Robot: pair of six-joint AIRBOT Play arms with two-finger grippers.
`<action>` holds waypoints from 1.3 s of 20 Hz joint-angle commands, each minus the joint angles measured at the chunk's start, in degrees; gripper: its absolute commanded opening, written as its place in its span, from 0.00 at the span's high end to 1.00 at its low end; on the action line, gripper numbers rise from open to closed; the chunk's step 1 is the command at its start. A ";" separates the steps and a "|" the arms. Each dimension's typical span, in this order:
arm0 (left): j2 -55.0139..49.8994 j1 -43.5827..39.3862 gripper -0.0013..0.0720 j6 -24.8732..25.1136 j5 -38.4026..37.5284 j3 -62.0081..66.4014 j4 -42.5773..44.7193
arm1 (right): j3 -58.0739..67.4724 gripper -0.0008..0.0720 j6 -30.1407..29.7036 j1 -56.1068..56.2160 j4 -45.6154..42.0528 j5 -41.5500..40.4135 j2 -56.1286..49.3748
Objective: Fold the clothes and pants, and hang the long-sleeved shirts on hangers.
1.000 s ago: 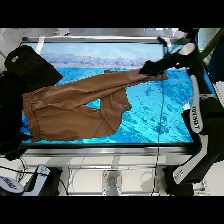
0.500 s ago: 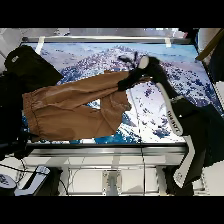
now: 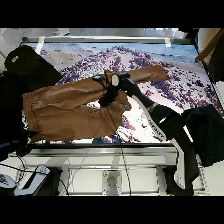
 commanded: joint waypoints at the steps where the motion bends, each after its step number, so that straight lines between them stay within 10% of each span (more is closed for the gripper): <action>1: -0.02 0.07 0.15 0.46 1.09 -0.04 -1.27 | 0.15 0.52 0.46 3.56 -3.28 -2.99 -0.98; 13: -0.02 -8.41 0.15 1.73 4.76 -0.07 -1.01 | 0.15 0.57 4.94 5.18 -14.69 -3.28 -2.67; 15: -0.02 -8.44 0.15 1.70 4.72 -0.07 0.09 | 0.15 0.96 4.90 5.16 -15.08 -3.37 -2.67; 17: -0.02 -8.41 0.16 1.70 4.74 -0.07 0.50 | 0.17 0.97 4.90 5.09 -15.41 -3.85 -2.67; 19: 0.00 -8.41 0.81 1.73 4.83 -0.07 0.48 | 0.70 0.97 4.98 5.09 -16.90 -3.74 -2.64; 20: 0.00 -8.41 0.95 1.88 5.33 -0.04 0.48 | 1.60 0.97 5.81 4.92 -17.77 -3.32 -2.51; 26: 0.07 -8.37 0.95 1.88 9.90 0.37 0.46 | 4.55 0.97 6.40 0.57 -28.87 4.02 5.53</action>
